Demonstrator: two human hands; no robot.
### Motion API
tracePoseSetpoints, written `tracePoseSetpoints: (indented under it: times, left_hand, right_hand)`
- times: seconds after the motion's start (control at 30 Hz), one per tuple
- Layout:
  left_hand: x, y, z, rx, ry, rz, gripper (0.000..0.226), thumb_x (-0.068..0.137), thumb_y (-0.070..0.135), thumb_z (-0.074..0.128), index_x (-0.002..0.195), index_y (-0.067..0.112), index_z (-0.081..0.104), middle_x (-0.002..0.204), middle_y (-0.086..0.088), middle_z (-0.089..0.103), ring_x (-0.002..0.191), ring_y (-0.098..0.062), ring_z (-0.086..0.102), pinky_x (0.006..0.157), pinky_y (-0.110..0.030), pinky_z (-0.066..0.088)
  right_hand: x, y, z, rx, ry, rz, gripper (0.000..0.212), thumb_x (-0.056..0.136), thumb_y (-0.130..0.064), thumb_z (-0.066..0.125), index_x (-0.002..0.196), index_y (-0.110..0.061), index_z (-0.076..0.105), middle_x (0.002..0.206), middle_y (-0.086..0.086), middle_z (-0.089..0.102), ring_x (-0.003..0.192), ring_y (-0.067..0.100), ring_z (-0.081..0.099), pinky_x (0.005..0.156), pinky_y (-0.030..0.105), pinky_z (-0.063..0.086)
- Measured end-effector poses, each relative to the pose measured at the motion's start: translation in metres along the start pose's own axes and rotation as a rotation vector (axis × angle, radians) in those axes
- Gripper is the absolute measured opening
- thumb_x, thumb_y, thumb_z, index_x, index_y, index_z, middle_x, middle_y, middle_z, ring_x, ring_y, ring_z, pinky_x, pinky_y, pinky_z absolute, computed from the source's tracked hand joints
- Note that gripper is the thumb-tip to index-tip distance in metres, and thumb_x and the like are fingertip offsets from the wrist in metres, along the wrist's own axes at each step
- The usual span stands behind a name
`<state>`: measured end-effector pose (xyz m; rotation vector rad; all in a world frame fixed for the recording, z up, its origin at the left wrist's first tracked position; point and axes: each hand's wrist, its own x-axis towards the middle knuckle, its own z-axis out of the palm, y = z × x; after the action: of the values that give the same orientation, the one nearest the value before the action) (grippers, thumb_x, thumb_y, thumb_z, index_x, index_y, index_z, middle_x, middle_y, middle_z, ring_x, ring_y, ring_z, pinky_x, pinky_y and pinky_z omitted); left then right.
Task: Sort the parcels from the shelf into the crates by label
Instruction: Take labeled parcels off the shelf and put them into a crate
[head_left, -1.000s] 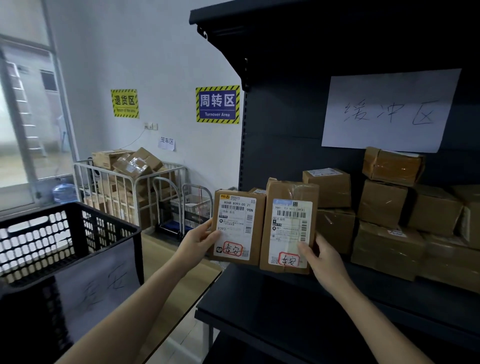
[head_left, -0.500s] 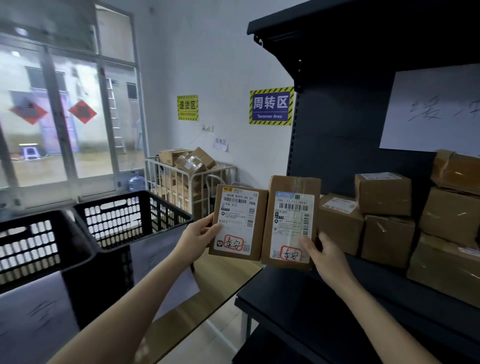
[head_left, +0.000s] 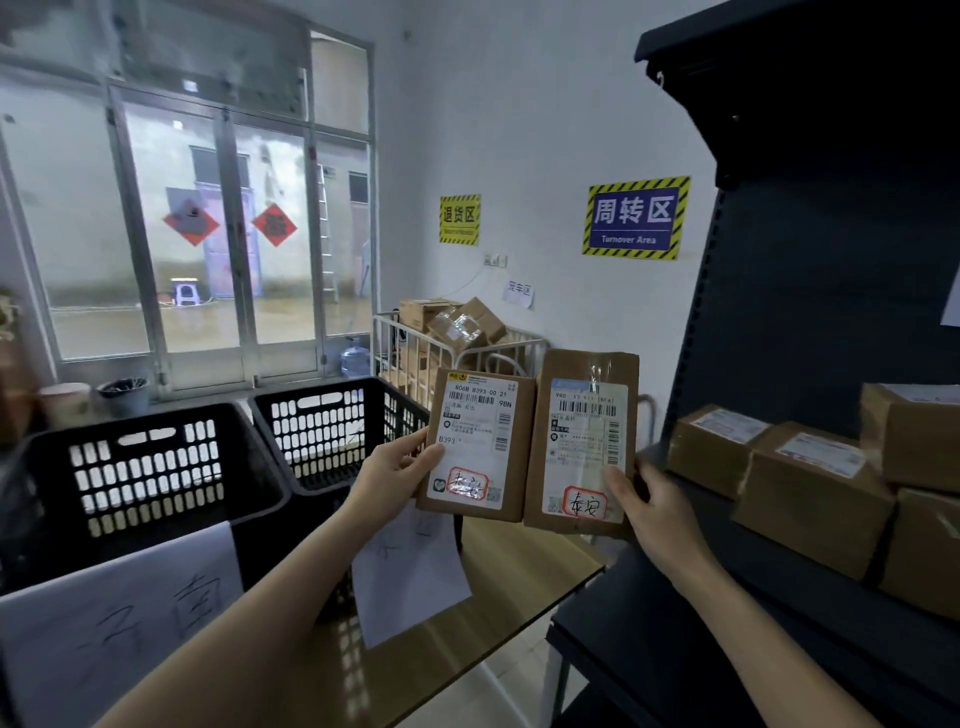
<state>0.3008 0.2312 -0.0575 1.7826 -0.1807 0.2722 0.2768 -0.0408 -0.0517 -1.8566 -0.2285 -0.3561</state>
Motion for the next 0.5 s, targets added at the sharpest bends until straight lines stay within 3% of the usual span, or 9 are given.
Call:
tracePoseSetpoints:
  times: [0.13, 0.3, 0.37, 0.5]
  left_hand:
    - [0.021, -0.011, -0.029, -0.032, 0.034, 0.001, 0.031, 0.093, 0.019, 0.053, 0.124, 0.020, 0.057, 0.083, 0.003, 0.074, 0.079, -0.016, 0.072, 0.071, -0.030, 0.060]
    - [0.063, -0.028, -0.074, -0.010, 0.083, -0.009, 0.029, 0.092, 0.020, 0.054, 0.122, 0.020, 0.059, 0.082, 0.002, 0.073, 0.076, -0.013, 0.072, 0.071, -0.029, 0.060]
    - [0.083, -0.033, -0.094, -0.013, 0.089, -0.014, 0.029, 0.093, 0.020, 0.053, 0.122, 0.024, 0.057, 0.085, 0.000, 0.073, 0.076, -0.012, 0.072, 0.071, -0.029, 0.060]
    - [0.119, -0.048, -0.131, -0.003, 0.113, -0.023, 0.031, 0.093, 0.023, 0.053, 0.124, 0.021, 0.057, 0.091, -0.007, 0.073, 0.083, -0.021, 0.072, 0.080, -0.042, 0.058]
  right_hand:
    - [0.028, -0.001, 0.034, 0.006, -0.027, -0.009, 0.013, 0.094, -0.025, 0.048, 0.106, -0.028, 0.052, 0.093, -0.013, 0.062, 0.082, -0.003, 0.059, 0.060, 0.010, 0.051]
    - [0.080, 0.000, 0.087, -0.018, -0.040, -0.020, 0.016, 0.094, -0.031, 0.048, 0.109, -0.030, 0.052, 0.095, -0.014, 0.063, 0.090, 0.007, 0.063, 0.076, 0.022, 0.053]
    - [0.102, -0.003, 0.110, -0.011, -0.049, -0.030, 0.012, 0.095, -0.030, 0.046, 0.106, -0.032, 0.050, 0.092, -0.016, 0.061, 0.086, 0.003, 0.062, 0.069, 0.017, 0.052]
    - [0.142, -0.009, 0.153, 0.004, -0.060, -0.038, 0.010, 0.096, -0.027, 0.045, 0.104, -0.029, 0.051, 0.087, -0.014, 0.061, 0.075, -0.005, 0.059, 0.052, 0.006, 0.047]
